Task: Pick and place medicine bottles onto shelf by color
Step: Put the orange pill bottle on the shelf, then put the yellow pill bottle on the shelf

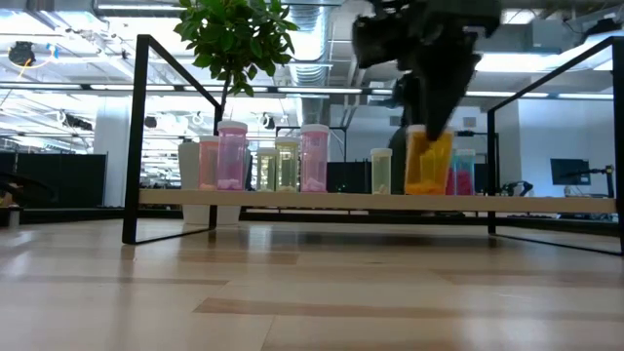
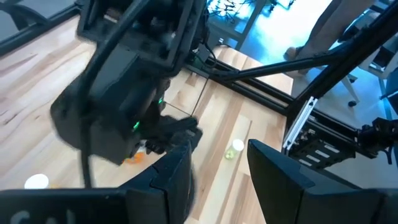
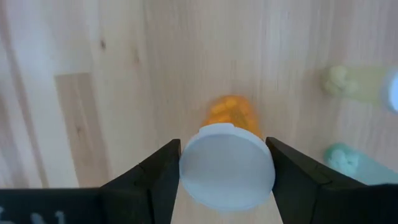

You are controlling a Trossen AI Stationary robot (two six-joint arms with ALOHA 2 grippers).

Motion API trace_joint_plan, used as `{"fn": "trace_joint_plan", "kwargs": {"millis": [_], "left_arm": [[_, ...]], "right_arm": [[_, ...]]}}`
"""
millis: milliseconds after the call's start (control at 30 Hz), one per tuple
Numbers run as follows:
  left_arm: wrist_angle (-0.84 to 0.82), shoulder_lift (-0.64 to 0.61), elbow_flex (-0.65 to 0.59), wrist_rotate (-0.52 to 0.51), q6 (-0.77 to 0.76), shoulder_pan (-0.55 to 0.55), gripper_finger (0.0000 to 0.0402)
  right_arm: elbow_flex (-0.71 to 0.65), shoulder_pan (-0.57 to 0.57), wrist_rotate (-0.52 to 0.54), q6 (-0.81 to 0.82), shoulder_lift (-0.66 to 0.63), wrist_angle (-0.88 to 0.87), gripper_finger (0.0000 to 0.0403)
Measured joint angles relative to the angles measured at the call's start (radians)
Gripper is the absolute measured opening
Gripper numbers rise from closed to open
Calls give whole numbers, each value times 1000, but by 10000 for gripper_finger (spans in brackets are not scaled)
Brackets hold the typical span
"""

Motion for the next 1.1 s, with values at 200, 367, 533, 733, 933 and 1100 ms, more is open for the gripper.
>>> {"fn": "trace_joint_plan", "kwargs": {"millis": [200,367,533,733,933,1100], "left_arm": [[-1,0,0,7,0,1,144],[-2,0,0,7,1,2,144],[-2,0,0,7,1,2,144],[-2,0,0,6,1,2,144],[-2,0,0,6,1,2,144],[-2,0,0,6,0,2,144]], "right_arm": [[0,-25,-5,2,19,29,228],[-1,-52,-6,2,20,53,228],[-1,-75,-5,2,20,69,232],[13,-80,-5,1,23,64,259],[107,-68,-5,0,23,-30,271],[248,-53,-5,-1,23,-185,271]]}}
